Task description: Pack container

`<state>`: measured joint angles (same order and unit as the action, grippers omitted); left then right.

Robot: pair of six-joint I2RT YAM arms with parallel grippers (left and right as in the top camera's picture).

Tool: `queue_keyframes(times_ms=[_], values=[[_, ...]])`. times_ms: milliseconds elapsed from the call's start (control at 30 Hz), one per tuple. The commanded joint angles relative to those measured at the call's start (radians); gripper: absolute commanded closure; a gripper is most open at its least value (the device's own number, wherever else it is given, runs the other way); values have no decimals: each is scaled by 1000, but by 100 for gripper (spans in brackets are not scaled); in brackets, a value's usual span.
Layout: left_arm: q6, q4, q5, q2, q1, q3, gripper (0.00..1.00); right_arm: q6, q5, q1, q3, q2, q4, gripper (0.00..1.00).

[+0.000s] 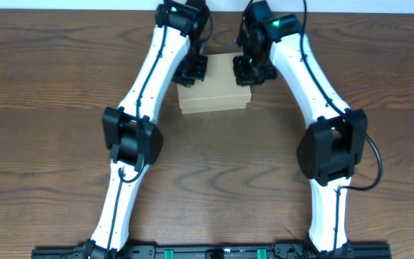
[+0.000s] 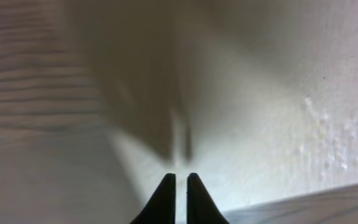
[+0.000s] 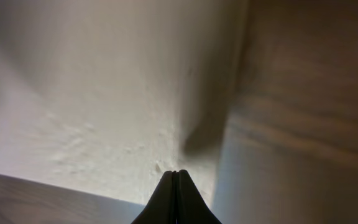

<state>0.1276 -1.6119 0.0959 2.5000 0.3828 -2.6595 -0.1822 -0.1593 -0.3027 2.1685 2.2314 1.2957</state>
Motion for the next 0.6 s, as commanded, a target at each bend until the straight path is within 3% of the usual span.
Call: queue_keyframes(times_ms=[0,333,467,567], values=[[-8,-77,-92,-182,-49,-14,85,-4,50,59,119,-147,-5,99],[-8,-77,-148,-545,-287,-14,57,-3,133,237,254,-370,-22,99],[-8,-77,-145,-628,-392,-14,51,-3,133,276,254,-442,-51,98],[-9,-70,-105,-665,-441,-14,44,14,134,285,254,-488,-82,80]])
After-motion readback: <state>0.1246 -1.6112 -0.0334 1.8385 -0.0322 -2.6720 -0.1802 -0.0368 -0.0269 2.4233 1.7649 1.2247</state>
